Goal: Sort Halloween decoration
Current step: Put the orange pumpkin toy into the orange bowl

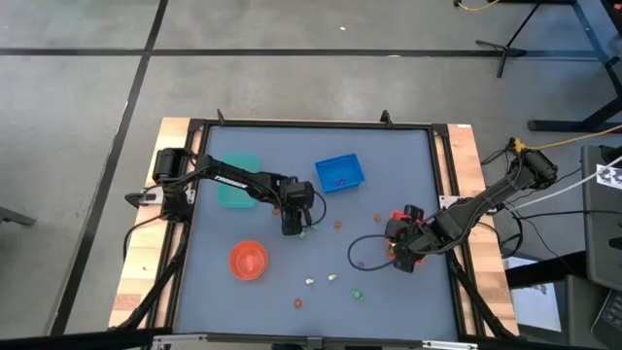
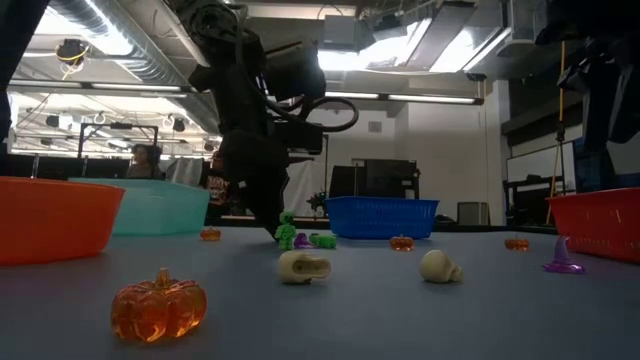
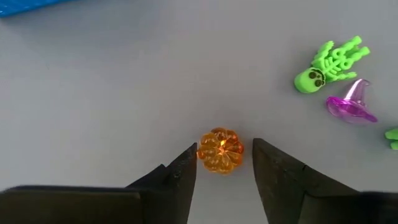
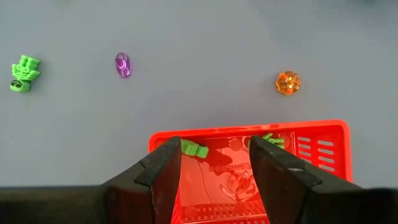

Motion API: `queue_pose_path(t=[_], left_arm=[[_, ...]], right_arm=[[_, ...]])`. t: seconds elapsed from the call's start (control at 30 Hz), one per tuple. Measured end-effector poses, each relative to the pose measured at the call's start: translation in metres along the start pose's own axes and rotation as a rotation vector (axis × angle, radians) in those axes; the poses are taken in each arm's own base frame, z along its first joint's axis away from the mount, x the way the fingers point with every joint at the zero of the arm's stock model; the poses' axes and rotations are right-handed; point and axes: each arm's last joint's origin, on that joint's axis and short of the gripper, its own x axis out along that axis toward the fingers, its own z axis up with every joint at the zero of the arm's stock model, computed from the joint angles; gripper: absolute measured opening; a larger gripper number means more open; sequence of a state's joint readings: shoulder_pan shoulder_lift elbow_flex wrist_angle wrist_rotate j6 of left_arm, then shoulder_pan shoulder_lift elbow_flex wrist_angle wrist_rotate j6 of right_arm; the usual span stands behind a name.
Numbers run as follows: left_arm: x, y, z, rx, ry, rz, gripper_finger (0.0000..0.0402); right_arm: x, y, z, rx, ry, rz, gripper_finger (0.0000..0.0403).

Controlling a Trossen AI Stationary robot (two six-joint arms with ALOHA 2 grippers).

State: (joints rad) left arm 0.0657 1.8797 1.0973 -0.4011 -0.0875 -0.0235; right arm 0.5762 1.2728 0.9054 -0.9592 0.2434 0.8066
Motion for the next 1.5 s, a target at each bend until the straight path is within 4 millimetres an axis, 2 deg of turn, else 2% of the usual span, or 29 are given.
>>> queue_pose_path(t=[0.47, 1.5], left_arm=[[-0.0001, 0.0002, 0.0, 0.0, 0.0, 0.005, 0.0083], [-0.0001, 0.0002, 0.0, 0.001, 0.0, 0.005, 0.0079]], right_arm=[[0.0, 0.0, 0.0, 0.0, -0.001, -0.001, 0.0189], [0.0, -0.0001, 0.0001, 0.0, -0.002, -0.002, 0.0189]])
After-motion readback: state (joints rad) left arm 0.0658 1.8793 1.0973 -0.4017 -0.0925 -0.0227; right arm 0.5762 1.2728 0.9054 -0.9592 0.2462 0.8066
